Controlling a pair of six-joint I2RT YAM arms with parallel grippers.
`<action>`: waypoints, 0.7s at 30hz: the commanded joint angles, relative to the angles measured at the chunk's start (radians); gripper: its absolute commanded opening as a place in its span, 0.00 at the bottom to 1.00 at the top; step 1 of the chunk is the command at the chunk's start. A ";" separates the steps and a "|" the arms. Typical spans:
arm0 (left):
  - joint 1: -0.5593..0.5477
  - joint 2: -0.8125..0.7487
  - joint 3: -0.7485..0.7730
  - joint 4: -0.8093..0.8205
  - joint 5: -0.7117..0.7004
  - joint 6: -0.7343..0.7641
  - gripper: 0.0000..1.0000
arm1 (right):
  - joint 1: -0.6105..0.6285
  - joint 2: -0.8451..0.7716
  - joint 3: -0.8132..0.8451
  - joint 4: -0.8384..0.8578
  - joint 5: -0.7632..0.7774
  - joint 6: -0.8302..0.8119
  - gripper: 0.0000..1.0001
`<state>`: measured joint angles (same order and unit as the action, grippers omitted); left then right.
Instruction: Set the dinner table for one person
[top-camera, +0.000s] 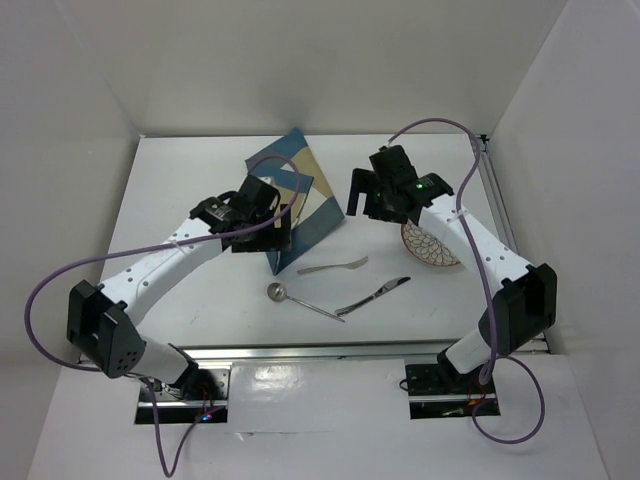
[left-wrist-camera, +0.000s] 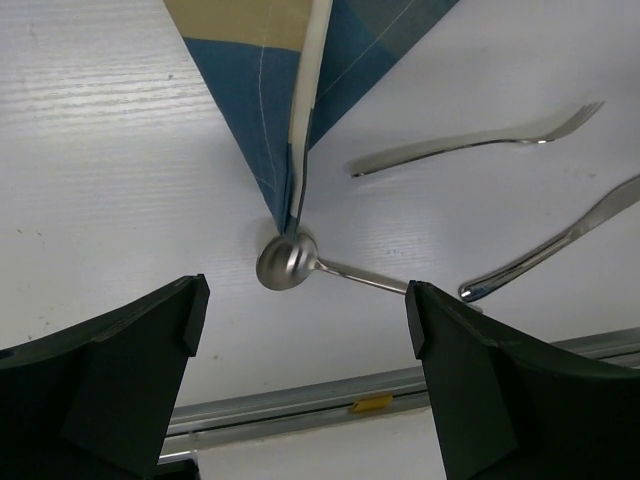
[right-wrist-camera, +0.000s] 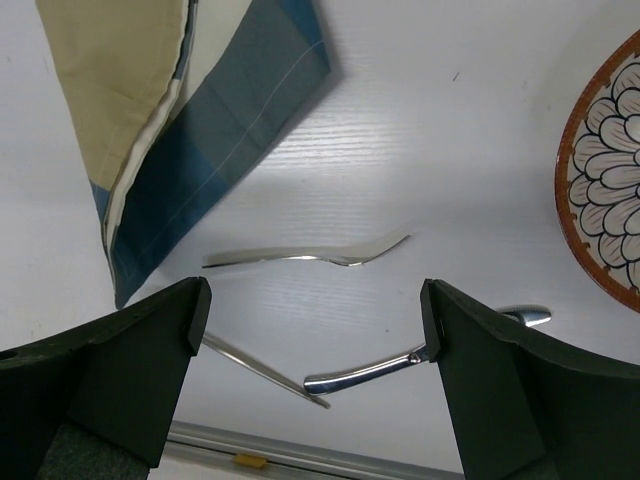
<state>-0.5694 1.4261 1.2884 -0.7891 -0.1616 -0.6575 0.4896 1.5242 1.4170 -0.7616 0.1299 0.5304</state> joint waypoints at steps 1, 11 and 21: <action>-0.007 0.037 -0.006 -0.015 -0.084 -0.050 1.00 | -0.032 -0.038 -0.009 0.070 -0.045 -0.001 0.99; -0.018 0.249 -0.008 0.031 -0.108 -0.050 0.96 | -0.032 -0.038 -0.041 0.076 -0.075 -0.010 0.99; 0.015 0.335 -0.008 0.079 -0.087 -0.059 0.73 | -0.042 -0.038 -0.041 0.053 -0.065 -0.020 0.99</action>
<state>-0.5739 1.7485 1.2827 -0.7315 -0.2489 -0.6930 0.4534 1.5112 1.3750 -0.7265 0.0666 0.5232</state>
